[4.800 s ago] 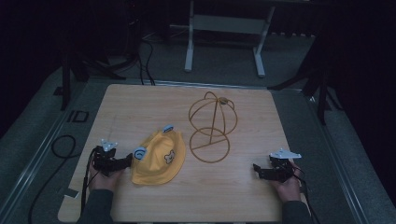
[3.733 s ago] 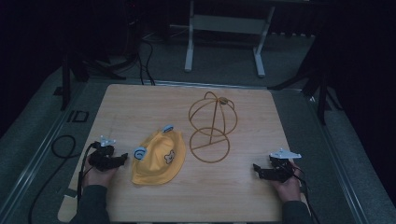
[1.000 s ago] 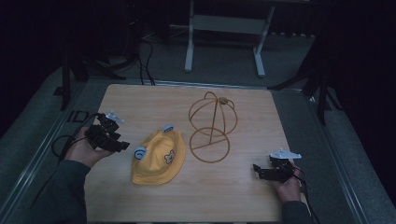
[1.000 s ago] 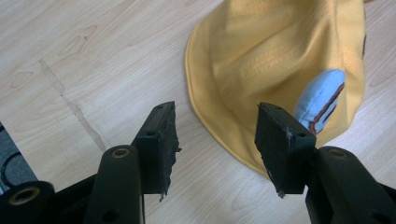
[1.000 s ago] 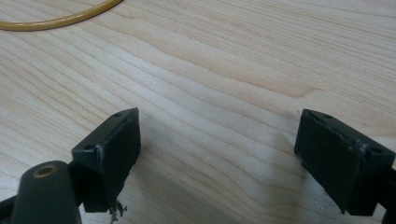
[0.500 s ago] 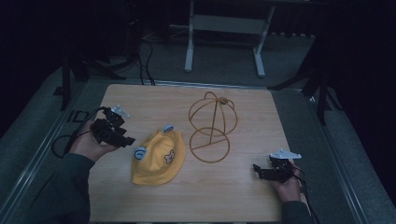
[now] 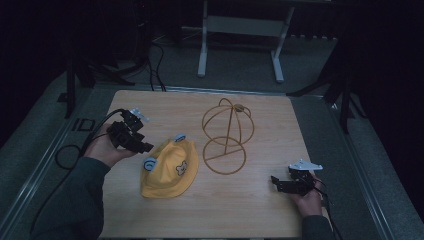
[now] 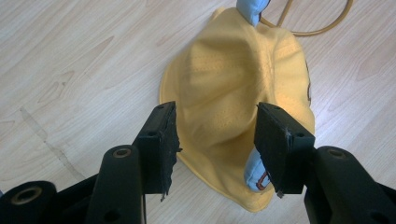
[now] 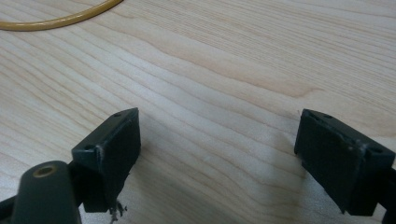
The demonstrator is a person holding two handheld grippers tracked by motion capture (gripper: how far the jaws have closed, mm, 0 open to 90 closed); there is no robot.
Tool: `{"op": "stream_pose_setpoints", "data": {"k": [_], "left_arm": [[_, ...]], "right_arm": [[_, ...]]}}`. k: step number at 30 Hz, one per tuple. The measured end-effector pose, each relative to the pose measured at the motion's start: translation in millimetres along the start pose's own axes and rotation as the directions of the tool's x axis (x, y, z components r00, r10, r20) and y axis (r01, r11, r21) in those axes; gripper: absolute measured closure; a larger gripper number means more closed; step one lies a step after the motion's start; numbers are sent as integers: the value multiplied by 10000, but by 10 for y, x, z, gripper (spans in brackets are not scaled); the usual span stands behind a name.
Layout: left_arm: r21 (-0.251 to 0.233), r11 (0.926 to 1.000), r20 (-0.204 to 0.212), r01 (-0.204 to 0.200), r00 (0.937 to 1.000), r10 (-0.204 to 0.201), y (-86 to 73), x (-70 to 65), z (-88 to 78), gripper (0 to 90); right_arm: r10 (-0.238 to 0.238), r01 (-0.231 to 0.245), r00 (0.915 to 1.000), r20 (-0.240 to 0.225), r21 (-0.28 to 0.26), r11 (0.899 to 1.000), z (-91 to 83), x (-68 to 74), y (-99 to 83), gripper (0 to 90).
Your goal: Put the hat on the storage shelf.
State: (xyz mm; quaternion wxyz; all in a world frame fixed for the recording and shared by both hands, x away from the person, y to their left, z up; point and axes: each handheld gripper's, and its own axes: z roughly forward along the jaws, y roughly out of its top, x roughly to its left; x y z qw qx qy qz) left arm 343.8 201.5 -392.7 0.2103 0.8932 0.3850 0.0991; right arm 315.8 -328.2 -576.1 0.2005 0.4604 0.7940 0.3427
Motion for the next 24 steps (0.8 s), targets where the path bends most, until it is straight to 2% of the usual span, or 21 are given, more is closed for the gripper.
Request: {"op": "stream_pose_setpoints", "data": {"k": [14, 24], "left_arm": [[262, 9992, 257, -286, 9993, 280, 233, -96, 48, 510], [842, 9958, 453, -365, 9984, 327, 394, -154, 277, 543]], "right_arm": [[15, -15, 10000, -6, 13, 10000, -1, 1, 1, 144], [20, -20, 10000, -9, 18, 10000, -1, 1, 0, 144]]}}
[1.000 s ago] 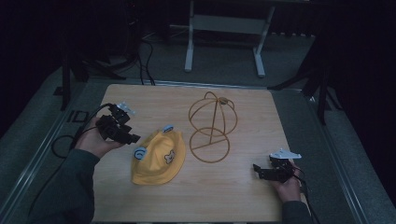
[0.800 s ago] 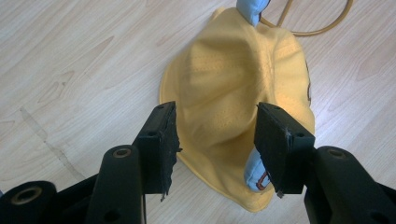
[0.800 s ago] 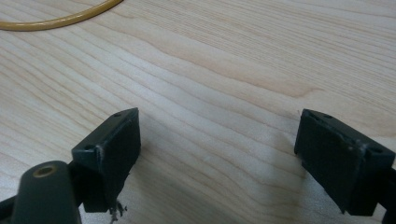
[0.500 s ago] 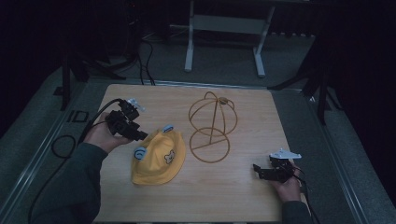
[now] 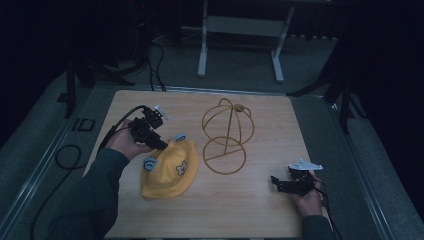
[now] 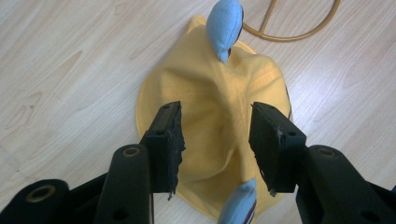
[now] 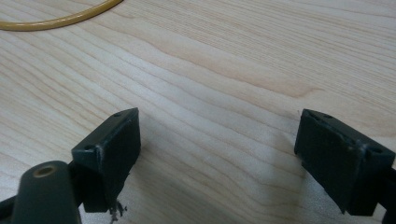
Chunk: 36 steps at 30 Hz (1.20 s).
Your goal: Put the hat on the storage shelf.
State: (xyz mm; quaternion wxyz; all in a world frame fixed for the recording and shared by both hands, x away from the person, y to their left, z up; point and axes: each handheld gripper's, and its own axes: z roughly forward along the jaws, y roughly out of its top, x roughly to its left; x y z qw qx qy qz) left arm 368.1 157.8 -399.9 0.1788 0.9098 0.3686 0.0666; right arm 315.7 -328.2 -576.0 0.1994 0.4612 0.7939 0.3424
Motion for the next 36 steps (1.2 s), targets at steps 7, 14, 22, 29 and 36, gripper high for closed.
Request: {"op": "stream_pose_setpoints", "data": {"k": [7, 14, 22, 29, 36], "left_arm": [[564, 9984, 105, 11, 9999, -17, 90, -7, 153, 551], [1351, 9908, 282, 14, 9996, -53, 150, -30, 345, 583], [2030, 9790, 492, -198, 9987, 100, 192, -63, 472, 685], [2224, 9739, 499, -452, 9981, 349, 194, -65, 474, 819], [2003, 9765, 504, -799, 9962, 712, 209, -93, 382, 837]], "right_arm": [[-20, 20, 10000, -5, 3, 10000, 0, -1, 0, 144], [-21, 21, 10000, -6, 3, 10000, 0, -2, -1, 144], [-16, 16, 10000, -2, 12, 10000, -1, -1, -1, 144], [-31, 31, 10000, -6, 7, 10000, 0, -2, -1, 144], [-21, 21, 10000, -5, 10, 10000, 0, -2, 0, 144]]}}
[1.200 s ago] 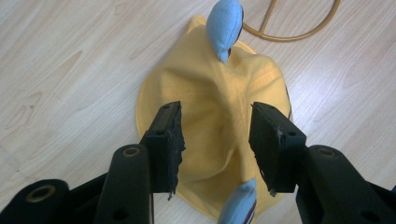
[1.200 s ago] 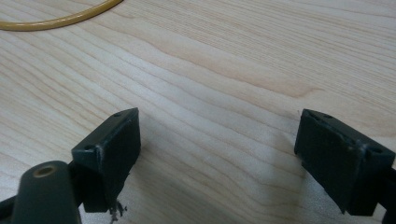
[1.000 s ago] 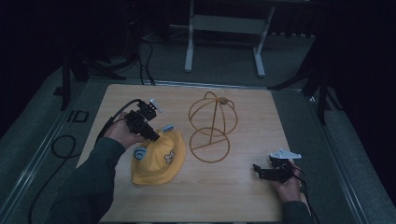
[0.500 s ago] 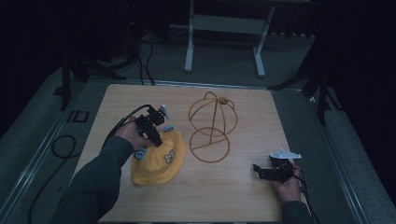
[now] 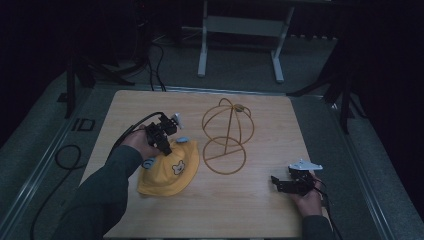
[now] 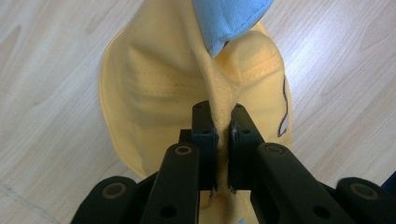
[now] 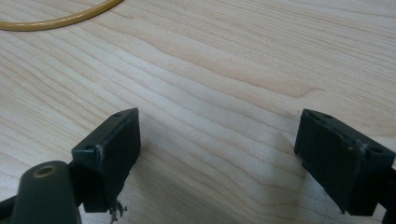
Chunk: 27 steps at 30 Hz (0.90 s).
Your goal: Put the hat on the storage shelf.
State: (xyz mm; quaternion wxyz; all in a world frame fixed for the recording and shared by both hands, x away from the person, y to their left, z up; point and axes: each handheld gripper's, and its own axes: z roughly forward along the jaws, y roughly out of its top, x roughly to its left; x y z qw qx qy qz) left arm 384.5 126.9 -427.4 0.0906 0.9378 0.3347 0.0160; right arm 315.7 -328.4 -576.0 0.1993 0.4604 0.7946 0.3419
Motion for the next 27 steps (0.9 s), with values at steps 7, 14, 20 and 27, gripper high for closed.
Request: {"op": "stream_pose_setpoints", "data": {"k": [7, 14, 20, 27], "left_arm": [[-535, 9986, -119, -35, 9999, 29, -23, 29, -169, 837], [-1029, 9947, -123, 42, 9999, -55, -60, 73, -375, 836], [-1424, 9898, -104, 98, 9999, -114, -87, 109, -525, 836], [-1666, 9860, -223, 115, 9996, -154, -89, 136, -652, 836]], "right_arm": [[0, 0, 10000, 5, -2, 10000, 0, 0, 0, 144], [-11, 11, 10000, 7, -25, 10000, 2, -1, 0, 144], [-1, 1, 10000, 4, -22, 10000, 1, 0, 0, 144], [7, -7, 10000, 3, -18, 10000, 1, 0, 1, 144]]}}
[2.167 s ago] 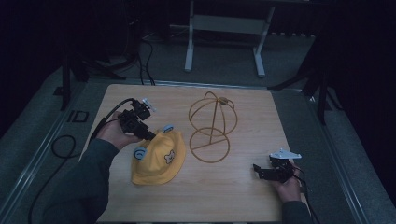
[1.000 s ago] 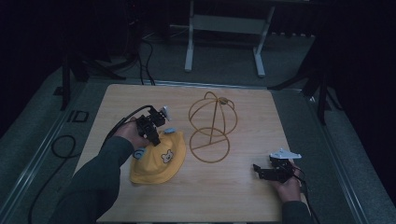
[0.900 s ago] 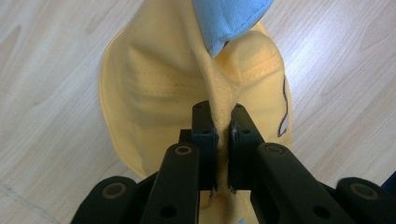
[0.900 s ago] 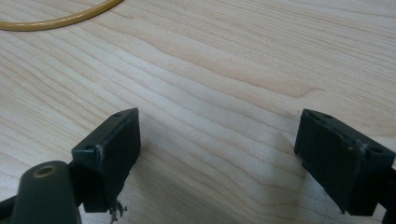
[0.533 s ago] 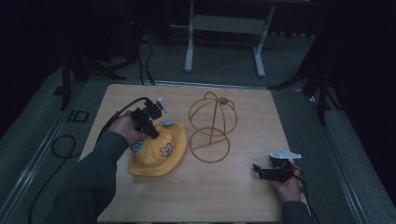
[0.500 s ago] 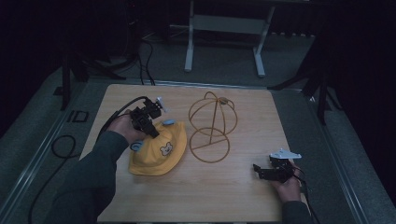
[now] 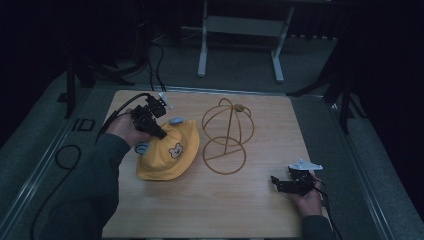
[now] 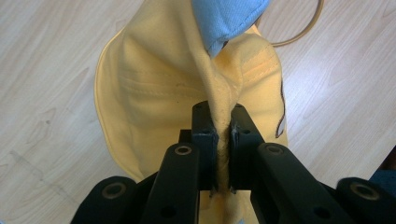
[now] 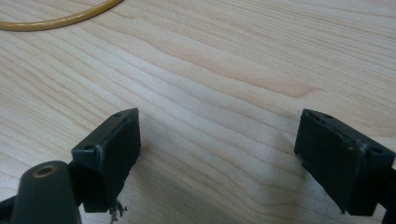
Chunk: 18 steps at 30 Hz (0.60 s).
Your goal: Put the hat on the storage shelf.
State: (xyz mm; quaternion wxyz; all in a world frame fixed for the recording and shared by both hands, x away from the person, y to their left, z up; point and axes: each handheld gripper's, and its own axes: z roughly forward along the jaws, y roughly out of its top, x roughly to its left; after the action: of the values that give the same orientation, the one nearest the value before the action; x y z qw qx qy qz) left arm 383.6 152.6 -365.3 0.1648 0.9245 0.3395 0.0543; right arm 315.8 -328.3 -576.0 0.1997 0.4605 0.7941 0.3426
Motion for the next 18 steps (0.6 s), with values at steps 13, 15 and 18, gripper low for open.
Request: {"op": "stream_pose_setpoints", "data": {"k": [13, 15, 18], "left_arm": [[-463, 9989, -54, -114, 9999, 112, 57, 27, -143, 835], [-590, 9981, -89, -146, 9999, 141, 67, 28, -174, 834], [-761, 9971, -16, -96, 10000, 95, 67, 37, -193, 834]], "right_arm": [[5, -5, 10000, 3, 1, 10000, 0, 0, 0, 144], [4, -4, 10000, 2, 1, 10000, 0, 0, 0, 144], [8, -8, 10000, 6, 3, 10000, 0, 1, 0, 144]]}}
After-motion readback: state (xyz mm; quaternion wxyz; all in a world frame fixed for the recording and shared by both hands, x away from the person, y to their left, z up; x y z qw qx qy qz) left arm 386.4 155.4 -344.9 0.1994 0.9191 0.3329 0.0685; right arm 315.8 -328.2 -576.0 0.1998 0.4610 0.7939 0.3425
